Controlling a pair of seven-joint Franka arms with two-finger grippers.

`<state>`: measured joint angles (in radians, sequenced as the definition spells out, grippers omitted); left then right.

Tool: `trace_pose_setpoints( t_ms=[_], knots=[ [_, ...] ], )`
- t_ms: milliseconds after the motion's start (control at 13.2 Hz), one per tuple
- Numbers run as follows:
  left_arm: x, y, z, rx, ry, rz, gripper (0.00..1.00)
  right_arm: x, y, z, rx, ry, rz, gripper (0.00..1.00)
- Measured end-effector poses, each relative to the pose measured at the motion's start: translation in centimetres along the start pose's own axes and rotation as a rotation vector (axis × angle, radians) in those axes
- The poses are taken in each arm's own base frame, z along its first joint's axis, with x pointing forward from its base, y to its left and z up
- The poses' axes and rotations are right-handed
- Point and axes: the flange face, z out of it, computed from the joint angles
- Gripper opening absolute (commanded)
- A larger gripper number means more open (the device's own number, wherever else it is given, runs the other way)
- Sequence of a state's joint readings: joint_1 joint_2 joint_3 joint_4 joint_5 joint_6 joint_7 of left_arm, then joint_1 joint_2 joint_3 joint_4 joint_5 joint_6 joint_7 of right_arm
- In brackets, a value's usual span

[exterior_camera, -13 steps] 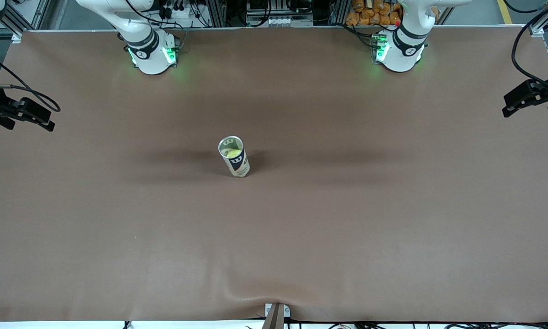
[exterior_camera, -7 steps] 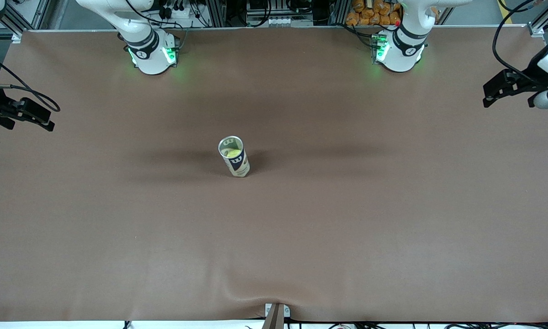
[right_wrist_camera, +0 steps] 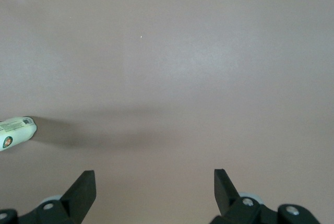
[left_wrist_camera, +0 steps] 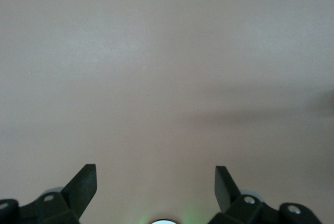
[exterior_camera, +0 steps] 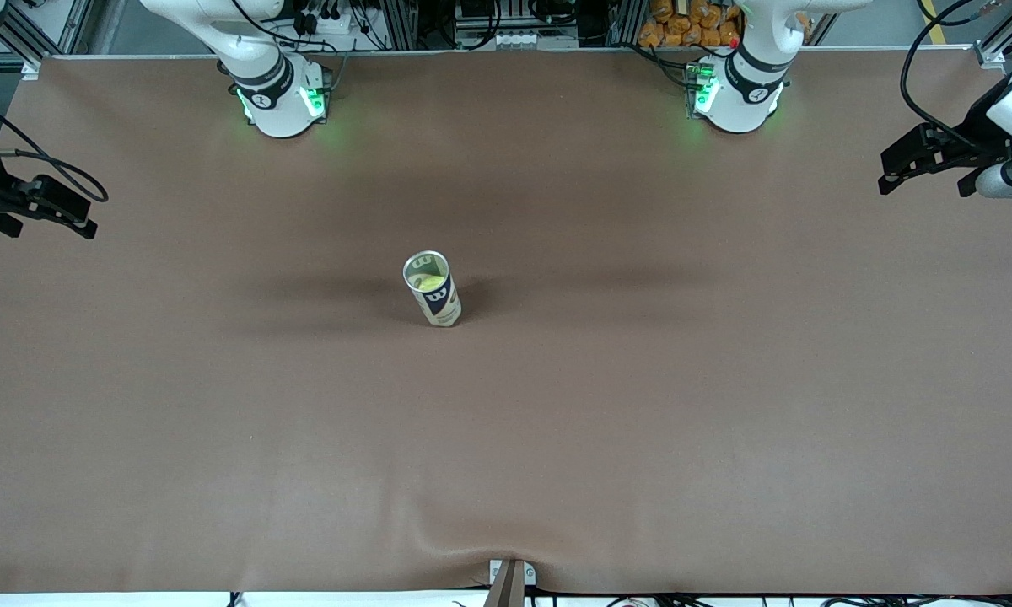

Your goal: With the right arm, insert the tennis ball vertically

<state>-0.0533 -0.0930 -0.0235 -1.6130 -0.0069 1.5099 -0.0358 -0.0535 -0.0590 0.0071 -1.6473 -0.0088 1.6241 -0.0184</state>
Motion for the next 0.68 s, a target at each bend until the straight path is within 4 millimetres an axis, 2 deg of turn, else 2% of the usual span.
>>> trace_pose_setpoints(
  t_ms=[680],
  knots=[
    [-0.08, 0.15, -0.17, -0.002, 0.003, 0.003, 1.0, -0.77, -0.01, -0.25, -0.001, 0.002, -0.004, 1.0]
  ],
)
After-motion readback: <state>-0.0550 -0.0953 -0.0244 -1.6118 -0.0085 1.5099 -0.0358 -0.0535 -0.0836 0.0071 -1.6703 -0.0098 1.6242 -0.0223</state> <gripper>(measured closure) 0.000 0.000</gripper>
